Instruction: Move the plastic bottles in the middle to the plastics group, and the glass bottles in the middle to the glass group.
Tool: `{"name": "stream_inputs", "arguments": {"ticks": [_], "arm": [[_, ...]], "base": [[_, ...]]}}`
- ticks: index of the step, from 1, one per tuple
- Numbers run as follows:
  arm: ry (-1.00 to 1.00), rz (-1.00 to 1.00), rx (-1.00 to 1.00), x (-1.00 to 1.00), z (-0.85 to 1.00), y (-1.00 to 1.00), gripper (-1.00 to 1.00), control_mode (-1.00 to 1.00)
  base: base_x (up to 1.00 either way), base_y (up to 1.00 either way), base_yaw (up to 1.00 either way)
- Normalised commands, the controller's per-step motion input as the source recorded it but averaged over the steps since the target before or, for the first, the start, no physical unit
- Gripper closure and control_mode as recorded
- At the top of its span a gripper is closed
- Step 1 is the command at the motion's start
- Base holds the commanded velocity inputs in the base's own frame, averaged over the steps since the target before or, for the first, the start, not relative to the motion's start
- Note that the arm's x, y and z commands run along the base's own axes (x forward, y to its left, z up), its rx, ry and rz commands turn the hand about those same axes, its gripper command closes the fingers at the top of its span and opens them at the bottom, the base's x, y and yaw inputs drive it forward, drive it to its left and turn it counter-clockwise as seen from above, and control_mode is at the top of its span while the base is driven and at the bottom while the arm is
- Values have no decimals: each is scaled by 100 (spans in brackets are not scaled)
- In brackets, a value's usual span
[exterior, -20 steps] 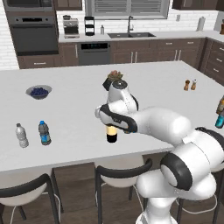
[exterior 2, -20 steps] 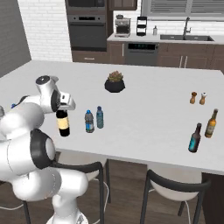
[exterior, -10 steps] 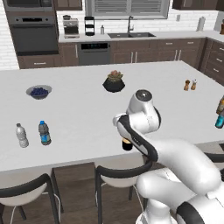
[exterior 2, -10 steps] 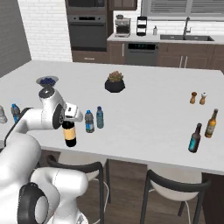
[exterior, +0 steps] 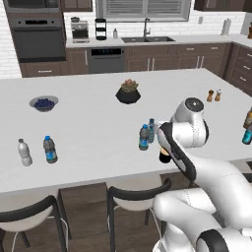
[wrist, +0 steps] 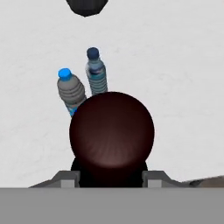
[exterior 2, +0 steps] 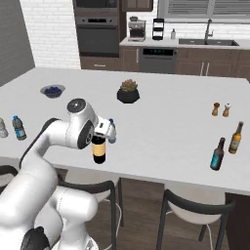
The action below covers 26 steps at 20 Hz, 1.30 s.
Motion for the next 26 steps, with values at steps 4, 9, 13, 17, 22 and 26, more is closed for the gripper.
{"name": "stream_inputs", "arguments": {"ticks": [4, 9, 13, 17, 22, 26], "arm": [[12, -12, 0, 19, 29, -100, 100, -100], [14, -11, 0, 27, 21, -99, 100, -100], [14, -9, 0, 23, 4, -100, 100, -100], [11, -9, 0, 25, 2, -99, 100, -100], [4, -6, 0, 28, 6, -92, 100, -100], [0, -1, 0, 32, 1, -68, 100, -100]], "base": [[0, 0, 0], [0, 0, 0], [0, 0, 0], [0, 0, 0], [0, 0, 0], [0, 0, 0]]}}
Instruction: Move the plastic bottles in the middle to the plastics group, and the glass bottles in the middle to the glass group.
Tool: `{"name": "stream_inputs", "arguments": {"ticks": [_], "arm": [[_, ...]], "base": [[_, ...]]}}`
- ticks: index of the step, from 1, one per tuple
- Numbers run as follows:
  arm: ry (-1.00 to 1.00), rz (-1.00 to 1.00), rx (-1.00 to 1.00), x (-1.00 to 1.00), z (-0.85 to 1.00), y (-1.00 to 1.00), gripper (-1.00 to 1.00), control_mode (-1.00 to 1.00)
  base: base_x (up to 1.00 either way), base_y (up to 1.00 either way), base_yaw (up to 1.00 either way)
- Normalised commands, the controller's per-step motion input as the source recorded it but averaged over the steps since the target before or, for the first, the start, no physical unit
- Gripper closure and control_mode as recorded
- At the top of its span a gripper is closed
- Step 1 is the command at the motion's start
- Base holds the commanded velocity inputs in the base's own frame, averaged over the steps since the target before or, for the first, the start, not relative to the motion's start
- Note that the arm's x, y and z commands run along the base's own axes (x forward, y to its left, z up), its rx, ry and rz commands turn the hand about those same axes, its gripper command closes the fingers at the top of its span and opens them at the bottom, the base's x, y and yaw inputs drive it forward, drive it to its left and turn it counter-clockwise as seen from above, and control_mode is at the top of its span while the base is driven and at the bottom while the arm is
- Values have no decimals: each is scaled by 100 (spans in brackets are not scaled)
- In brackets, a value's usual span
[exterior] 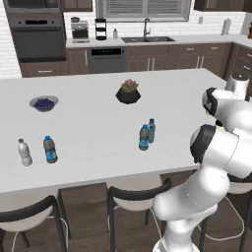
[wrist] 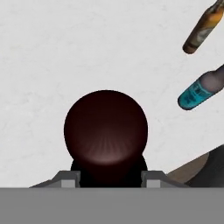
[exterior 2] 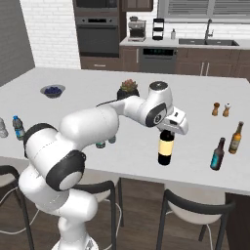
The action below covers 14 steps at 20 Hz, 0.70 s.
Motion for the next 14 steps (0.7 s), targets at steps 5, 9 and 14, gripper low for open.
{"name": "stream_inputs", "arguments": {"ticks": [5, 9, 14], "arm": [[-6, 0, 0, 0, -11, -34, 100, -100], [0, 0, 0, 0, -14, -24, 100, -100], [0, 0, 0, 2, 1, -29, 100, -100]], "base": [[0, 0, 0], [0, 0, 0], [0, 0, 0]]}}
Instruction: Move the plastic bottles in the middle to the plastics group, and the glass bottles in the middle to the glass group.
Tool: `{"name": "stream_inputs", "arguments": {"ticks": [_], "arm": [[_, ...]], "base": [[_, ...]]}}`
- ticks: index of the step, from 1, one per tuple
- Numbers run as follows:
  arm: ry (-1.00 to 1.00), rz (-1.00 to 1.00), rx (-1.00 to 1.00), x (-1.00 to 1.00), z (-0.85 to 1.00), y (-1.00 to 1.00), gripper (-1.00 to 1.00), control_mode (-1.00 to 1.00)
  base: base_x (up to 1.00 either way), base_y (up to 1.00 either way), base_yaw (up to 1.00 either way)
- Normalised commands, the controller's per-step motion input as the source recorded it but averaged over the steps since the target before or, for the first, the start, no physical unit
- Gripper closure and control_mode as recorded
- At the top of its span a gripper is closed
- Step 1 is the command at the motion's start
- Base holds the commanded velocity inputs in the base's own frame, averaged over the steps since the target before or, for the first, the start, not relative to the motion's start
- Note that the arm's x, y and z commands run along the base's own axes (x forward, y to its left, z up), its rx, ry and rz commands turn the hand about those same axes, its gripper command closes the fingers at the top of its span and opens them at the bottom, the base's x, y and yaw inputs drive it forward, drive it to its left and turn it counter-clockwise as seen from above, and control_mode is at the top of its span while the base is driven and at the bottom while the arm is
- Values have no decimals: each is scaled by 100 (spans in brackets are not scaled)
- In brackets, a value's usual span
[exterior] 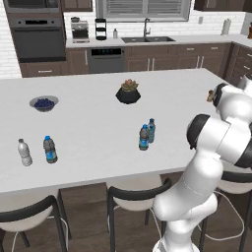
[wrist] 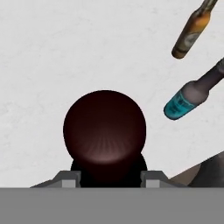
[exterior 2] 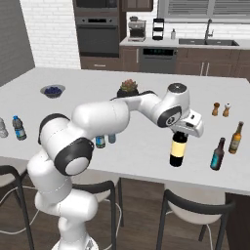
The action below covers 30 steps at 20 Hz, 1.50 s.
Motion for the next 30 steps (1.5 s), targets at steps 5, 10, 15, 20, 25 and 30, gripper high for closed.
{"name": "stream_inputs", "arguments": {"ticks": [5, 10, 15, 20, 25, 30], "arm": [[-1, 0, 0, 4, 2, -30, 100, -100], [-7, 0, 0, 1, 0, -13, 100, -100], [-5, 0, 0, 4, 3, -9, 100, -100], [-6, 0, -2, 0, 3, -8, 100, -100], [-10, 0, -3, 0, 0, -3, 100, -100], [-5, 0, -4, 0, 0, -4, 100, -100]], "base": [[0, 0, 0], [0, 0, 0], [0, 0, 0], [0, 0, 0], [0, 0, 0], [0, 0, 0]]}}
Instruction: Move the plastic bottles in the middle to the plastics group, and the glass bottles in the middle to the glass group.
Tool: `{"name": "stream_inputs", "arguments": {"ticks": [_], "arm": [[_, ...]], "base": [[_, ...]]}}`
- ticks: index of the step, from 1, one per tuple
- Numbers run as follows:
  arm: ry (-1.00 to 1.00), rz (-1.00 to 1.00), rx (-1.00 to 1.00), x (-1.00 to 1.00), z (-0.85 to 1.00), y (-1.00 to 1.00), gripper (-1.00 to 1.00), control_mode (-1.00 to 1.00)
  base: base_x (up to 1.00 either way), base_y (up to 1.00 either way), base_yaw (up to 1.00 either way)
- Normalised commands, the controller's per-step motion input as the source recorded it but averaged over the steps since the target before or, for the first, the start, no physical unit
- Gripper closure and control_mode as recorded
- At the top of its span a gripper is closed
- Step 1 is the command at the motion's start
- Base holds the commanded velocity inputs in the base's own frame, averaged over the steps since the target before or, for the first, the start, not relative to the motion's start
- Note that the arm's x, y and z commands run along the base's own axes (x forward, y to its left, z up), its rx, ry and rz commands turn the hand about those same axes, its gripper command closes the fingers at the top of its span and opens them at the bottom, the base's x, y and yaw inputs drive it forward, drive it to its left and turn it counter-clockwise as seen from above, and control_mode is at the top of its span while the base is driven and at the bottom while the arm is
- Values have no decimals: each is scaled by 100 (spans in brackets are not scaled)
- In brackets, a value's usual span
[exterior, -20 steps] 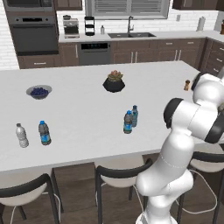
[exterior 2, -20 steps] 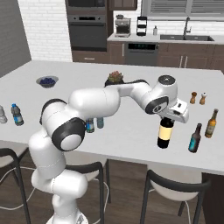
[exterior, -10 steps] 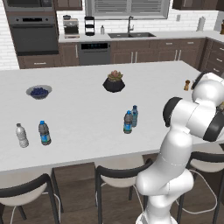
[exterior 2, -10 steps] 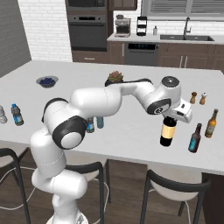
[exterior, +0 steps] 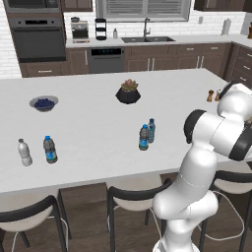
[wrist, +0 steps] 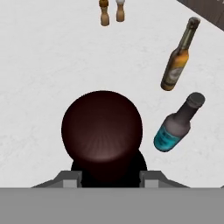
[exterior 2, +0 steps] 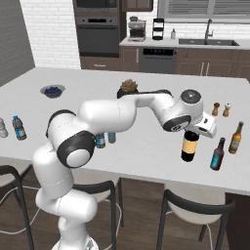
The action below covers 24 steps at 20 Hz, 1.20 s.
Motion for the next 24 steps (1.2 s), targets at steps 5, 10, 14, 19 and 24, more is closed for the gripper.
{"name": "stream_inputs", "arguments": {"ticks": [5, 10, 14, 19, 24], "arm": [[0, 0, 0, 0, 0, -22, 100, -100], [0, 0, 0, 0, 0, -7, 100, -100], [0, 0, 0, 0, -12, -9, 100, -100], [0, 0, 0, 0, -39, -1, 100, -100], [0, 0, 0, 0, -22, 0, 100, -100]], "base": [[0, 0, 0], [0, 0, 0], [0, 0, 0], [0, 0, 0], [0, 0, 0]]}}
